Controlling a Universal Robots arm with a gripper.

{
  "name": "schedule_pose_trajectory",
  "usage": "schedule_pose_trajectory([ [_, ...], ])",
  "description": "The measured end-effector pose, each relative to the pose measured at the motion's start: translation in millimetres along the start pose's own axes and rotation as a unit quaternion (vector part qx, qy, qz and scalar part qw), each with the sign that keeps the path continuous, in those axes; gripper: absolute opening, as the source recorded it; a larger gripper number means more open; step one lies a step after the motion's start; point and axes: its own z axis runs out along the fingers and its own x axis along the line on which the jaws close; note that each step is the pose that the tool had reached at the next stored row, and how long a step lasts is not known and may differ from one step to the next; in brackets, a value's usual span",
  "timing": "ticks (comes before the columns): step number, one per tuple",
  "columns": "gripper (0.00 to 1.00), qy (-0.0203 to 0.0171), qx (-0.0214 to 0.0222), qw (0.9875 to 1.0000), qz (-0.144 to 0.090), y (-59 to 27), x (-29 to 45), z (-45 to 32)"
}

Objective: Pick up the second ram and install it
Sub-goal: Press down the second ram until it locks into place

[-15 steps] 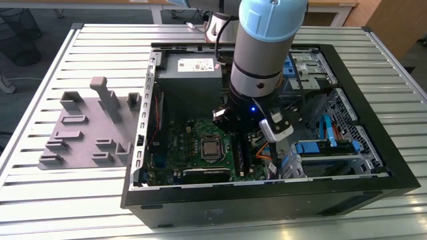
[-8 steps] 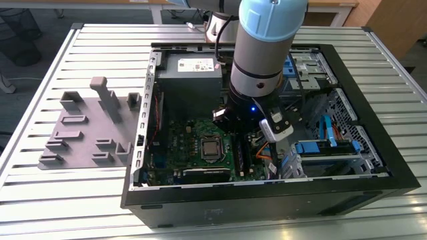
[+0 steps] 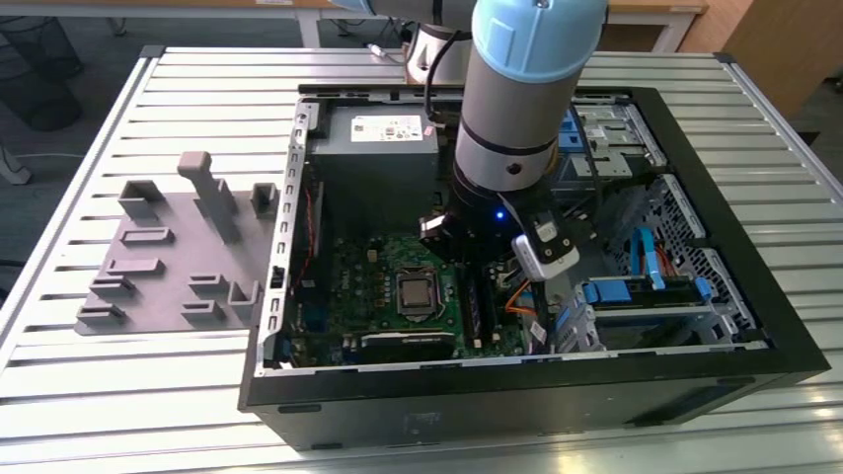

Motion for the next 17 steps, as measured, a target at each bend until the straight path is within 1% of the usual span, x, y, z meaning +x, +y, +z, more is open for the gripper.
schedule_pose_trajectory([
  [7,0.14,0.0001,0.0002,1.0000,0.000,0.0,0.0,3.2],
  [17,0.14,0.0001,0.0001,1.0000,0.000,0.0,0.0,3.7],
])
